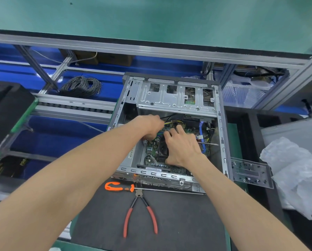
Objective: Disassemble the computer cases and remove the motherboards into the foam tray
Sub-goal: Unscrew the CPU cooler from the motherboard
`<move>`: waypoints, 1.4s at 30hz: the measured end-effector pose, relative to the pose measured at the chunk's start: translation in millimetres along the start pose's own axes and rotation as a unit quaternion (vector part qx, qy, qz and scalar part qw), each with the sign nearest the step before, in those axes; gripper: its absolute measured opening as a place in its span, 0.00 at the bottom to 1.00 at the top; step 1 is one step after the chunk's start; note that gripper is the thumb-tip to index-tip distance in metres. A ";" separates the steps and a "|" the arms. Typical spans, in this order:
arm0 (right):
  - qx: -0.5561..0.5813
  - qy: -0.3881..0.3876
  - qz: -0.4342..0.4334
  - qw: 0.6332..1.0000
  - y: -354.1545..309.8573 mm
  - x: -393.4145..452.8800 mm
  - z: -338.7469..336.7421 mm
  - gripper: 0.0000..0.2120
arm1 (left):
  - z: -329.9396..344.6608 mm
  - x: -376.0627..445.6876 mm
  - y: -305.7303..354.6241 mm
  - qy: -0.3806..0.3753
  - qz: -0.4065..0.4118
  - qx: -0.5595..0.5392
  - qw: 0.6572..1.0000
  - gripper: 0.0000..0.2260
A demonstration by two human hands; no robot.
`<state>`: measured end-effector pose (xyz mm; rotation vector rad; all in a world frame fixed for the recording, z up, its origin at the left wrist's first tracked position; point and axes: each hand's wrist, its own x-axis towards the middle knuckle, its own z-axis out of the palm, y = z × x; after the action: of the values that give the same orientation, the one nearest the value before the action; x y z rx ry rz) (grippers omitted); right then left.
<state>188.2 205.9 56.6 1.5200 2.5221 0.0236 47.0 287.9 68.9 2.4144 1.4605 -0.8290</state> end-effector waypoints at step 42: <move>0.035 0.008 0.015 0.999 1.8 -2.9 1.1 0.31 | -6.1 11.8 -4.9 -0.076 0.039 0.100 0.991 0.18</move>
<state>191.3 204.1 56.2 1.5889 2.5384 -0.0485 49.2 301.9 67.9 2.4669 1.2750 -1.1631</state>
